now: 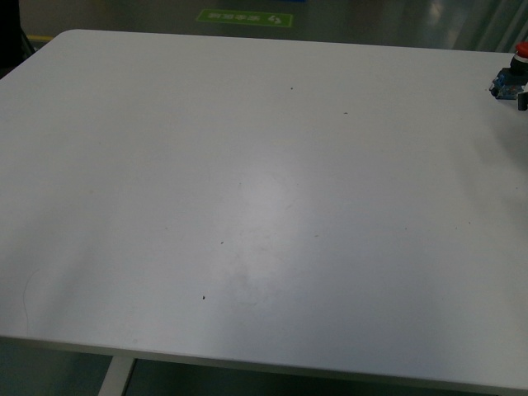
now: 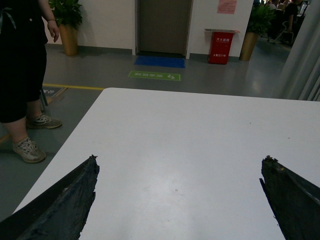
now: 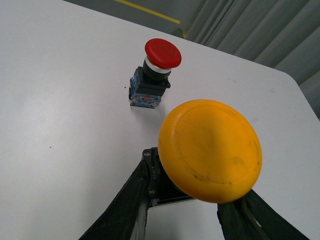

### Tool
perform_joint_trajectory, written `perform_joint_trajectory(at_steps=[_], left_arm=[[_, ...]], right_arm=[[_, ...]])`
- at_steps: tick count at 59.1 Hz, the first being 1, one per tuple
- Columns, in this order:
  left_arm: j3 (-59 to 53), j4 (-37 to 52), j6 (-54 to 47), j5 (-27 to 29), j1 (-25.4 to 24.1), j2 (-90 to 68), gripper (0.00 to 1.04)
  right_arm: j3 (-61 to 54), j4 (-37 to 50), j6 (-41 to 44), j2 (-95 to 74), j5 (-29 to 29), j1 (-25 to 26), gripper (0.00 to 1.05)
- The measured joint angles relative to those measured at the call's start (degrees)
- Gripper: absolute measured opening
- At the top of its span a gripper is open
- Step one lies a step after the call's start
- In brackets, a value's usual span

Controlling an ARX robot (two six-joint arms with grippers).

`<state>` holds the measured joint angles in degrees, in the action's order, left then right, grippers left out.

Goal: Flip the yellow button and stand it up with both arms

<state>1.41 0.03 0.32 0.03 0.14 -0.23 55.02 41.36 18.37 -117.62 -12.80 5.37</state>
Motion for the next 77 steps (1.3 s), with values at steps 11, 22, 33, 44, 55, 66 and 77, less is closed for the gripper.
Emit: perform_joint_trajectory(at_steps=[11,22,33,44,55,66,77], left_arm=[[0.0,0.0,0.0,0.0,0.0,0.0,0.98],[0.0,0.0,0.0,0.0,0.0,0.0,0.98],[0.0,0.0,0.0,0.0,0.0,0.0,0.98],[0.0,0.0,0.0,0.0,0.0,0.0,0.98],[0.0,0.0,0.0,0.0,0.0,0.0,0.98],[0.0,0.0,0.0,0.0,0.0,0.0,0.98],[0.0,0.0,0.0,0.0,0.0,0.0,0.98]], right_arm=[[2.6,-3.0,-0.9,-2.6,-1.2,-0.5,0.31],[5.0,-6.5,-3.4,-3.8,-1.0,-0.9,0.31],[6.8,-9.9,-6.3,-4.0,-0.7,-0.9,0.31],[7.5,-10.0,-7.0,-4.9,-1.0,-0.4,0.31],[7.5,-9.1,-6.8,-6.6,-1.1,0.3,0.31],[7.8,-9.0,-6.8,-7.9,-1.0,0.8,0.31],[8.6,-9.0,-6.8,-8.6,-0.9,1.2,0.31]])
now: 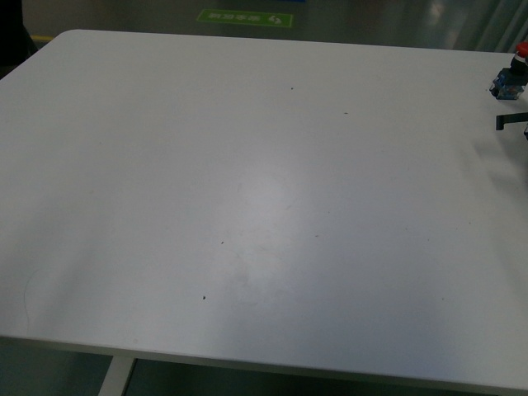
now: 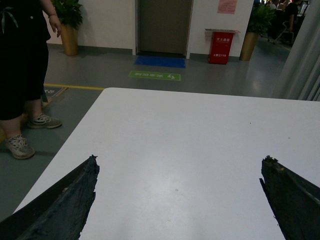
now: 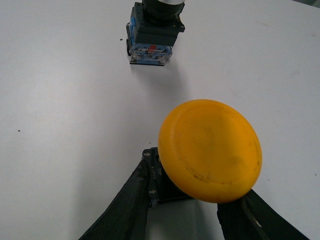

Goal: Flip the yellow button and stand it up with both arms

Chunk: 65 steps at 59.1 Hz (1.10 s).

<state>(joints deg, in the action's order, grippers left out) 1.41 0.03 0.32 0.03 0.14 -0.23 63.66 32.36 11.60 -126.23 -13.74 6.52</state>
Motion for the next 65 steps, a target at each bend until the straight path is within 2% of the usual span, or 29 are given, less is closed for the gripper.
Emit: perform_joint_trajectory(at_steps=[17,38,41,43,48,65], left_arm=[[0.0,0.0,0.0,0.0,0.0,0.0,0.98],[0.0,0.0,0.0,0.0,0.0,0.0,0.98],[0.0,0.0,0.0,0.0,0.0,0.0,0.98],[0.0,0.0,0.0,0.0,0.0,0.0,0.98],[0.0,0.0,0.0,0.0,0.0,0.0,0.98],[0.0,0.0,0.0,0.0,0.0,0.0,0.98]], right_arm=[[0.8,-1.7,-0.5,-0.2,1.1,0.2,0.32],[0.8,-2.4,-1.9,1.2,2.4,0.1,0.86],[0.8,-2.4,-2.1,2.2,2.8,0.1,0.97],[0.9,-2.5,-2.4,2.7,2.8,0.1,0.99],[1.2,-2.9,-2.6,3.8,3.0,0.1,0.97],[1.4,-5.4,-5.1,8.2,5.0,-0.2,0.97]])
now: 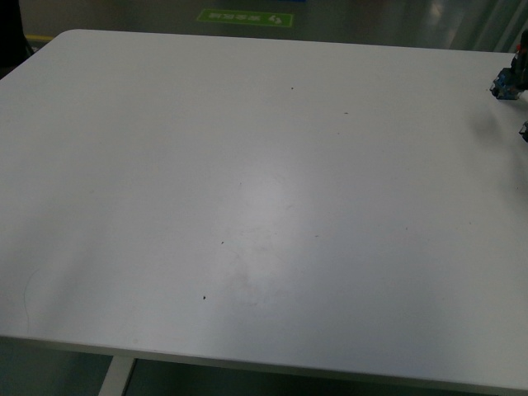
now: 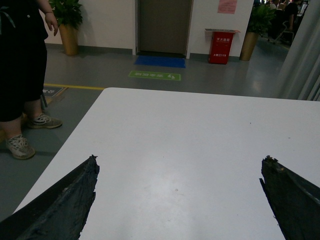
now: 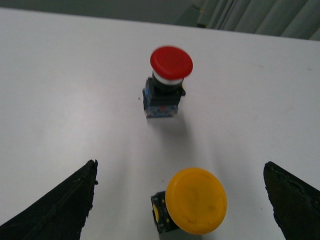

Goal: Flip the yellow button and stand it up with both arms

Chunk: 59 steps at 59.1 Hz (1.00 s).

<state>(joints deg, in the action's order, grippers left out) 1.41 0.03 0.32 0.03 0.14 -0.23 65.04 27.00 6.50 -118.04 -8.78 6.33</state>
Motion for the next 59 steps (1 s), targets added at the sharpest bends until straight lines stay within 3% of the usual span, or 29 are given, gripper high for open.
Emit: perform_joint_trajectory(at_steps=[18,30,39,59], left_arm=[[0.0,0.0,0.0,0.0,0.0,0.0,0.98],[0.0,0.0,0.0,0.0,0.0,0.0,0.98],[0.0,0.0,0.0,0.0,0.0,0.0,0.98],[0.0,0.0,0.0,0.0,0.0,0.0,0.98]], right_arm=[[-9.9,2.8,-11.8,16.8,11.9,0.0,0.97],[-12.7,3.9,-14.6,19.8,12.9,0.1,0.97],[-24.3,26.7,-8.8,21.3,14.2,-0.4,0.71],[-43.5,32.7,-6.7,35.6,12.1,-2.7,0.12]])
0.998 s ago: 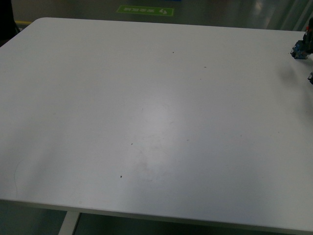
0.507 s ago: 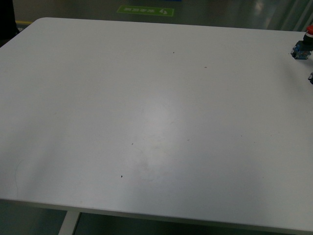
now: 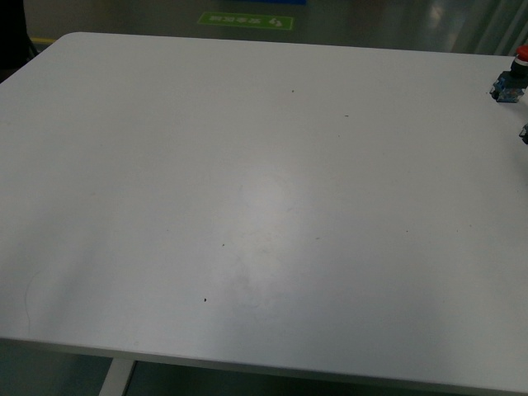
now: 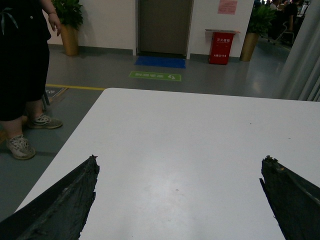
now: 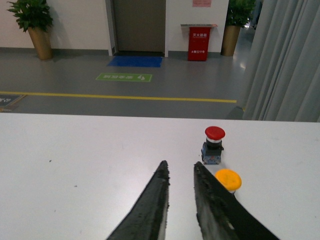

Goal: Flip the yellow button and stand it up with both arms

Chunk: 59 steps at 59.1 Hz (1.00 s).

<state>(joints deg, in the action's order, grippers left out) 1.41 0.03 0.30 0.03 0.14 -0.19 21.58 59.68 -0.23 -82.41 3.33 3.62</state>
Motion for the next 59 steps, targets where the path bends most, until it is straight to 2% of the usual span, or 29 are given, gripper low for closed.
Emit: perform_joint_trajectory(at_steps=[4,9,18,25,36,59], left_arm=[[0.0,0.0,0.0,0.0,0.0,0.0,0.98],[0.0,0.0,0.0,0.0,0.0,0.0,0.98],[0.0,0.0,0.0,0.0,0.0,0.0,0.98],[0.0,0.0,0.0,0.0,0.0,0.0,0.98],[0.0,0.0,0.0,0.0,0.0,0.0,0.98],[0.0,0.0,0.0,0.0,0.0,0.0,0.98]], right_arm=[[-2.4,0.0,0.3,2.4,-0.3,-0.3,0.03],[-5.7,-0.1,0.2,6.1,-3.3,-2.4,0.03],[-10.2,-1.6,0.2,12.2,-3.3,-3.5,0.03],[-14.2,0.7,0.2,13.8,-3.3,-3.5,0.03],[-17.5,-5.1,0.2,22.8,-3.3,-3.5,0.03],[-21.0,-22.6,0.2,44.1,-3.3,-3.5,0.03]])
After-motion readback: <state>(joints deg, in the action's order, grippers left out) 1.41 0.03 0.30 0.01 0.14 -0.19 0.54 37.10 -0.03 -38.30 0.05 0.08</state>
